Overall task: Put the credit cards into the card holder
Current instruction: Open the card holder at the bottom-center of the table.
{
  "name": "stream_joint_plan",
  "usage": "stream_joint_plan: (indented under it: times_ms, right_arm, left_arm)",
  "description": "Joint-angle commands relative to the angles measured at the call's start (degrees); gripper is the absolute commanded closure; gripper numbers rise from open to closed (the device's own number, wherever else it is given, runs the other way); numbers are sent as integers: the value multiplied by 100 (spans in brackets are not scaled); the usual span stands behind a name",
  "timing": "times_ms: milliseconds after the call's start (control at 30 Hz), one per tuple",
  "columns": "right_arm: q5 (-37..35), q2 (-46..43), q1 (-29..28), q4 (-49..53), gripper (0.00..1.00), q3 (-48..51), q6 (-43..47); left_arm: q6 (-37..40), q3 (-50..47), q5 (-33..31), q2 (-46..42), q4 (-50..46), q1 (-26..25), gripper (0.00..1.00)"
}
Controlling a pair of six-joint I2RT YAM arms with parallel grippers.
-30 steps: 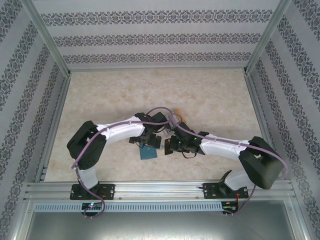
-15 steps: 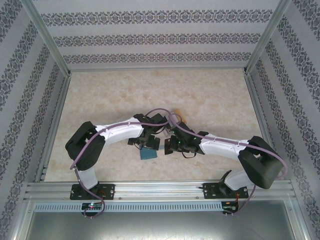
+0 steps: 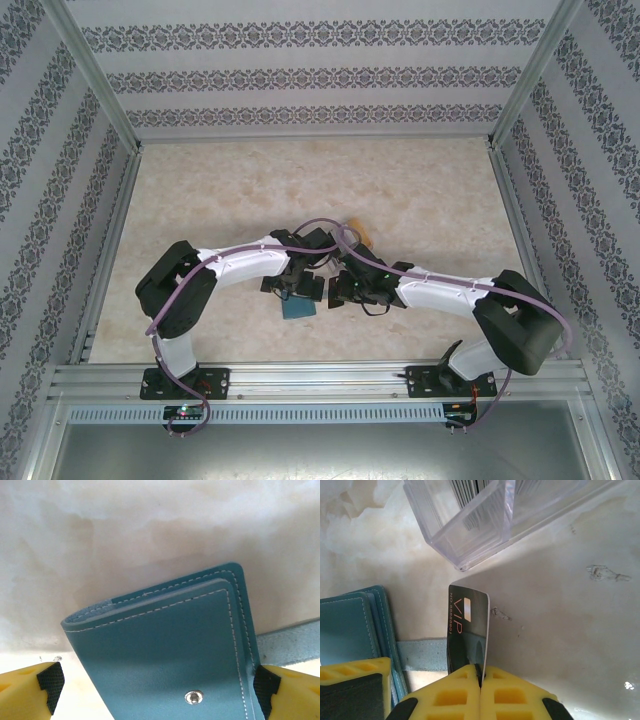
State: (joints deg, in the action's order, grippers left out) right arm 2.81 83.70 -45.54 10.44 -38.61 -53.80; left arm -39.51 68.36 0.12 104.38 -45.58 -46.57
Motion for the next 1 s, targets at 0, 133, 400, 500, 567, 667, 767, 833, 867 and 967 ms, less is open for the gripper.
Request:
stream_joint_plan:
  times_ms: [0,133,400,500,567,667,767,833,867,967]
  right_arm:
    - [-415,270,-38,861,100,140,67]
    - [-460,244,-41,901,100,156,71]
    - [-618,240,-29,1027,100,231,16]
    - [-695,229,-28,1099,100,248,-25]
    - [-722,201,-16,1105,100,291,-51]
    - [-714,176,14,1117,100,327,-56]
    - [-725,142,36,1133,100,348,-59]
    - [-743,120,38,1149,100,363,-68]
    - [-742,107,42,1161,100,370,-77]
    - [-758,63,57,1180,100,389,-86]
  left_arm:
    - [-108,-19,-223,-38,-130,-63,1]
    - [-129,-80,-254,60,-150,-63,1]
    - [-51,-45,-534,-186,-436,-63,3]
    - [-64,-46,-658,-309,-559,-63,9]
    - [-53,-78,-705,-440,-590,-63,16]
    - [-72,-189,-813,-655,-611,-63,24]
    - [-75,-279,-864,-849,-668,-66,33]
    - [-80,-359,-864,-963,-680,-63,40]
    - [-84,-387,-872,-1003,-693,-63,43]
    - [-112,-557,-892,-1174,-682,-48,48]
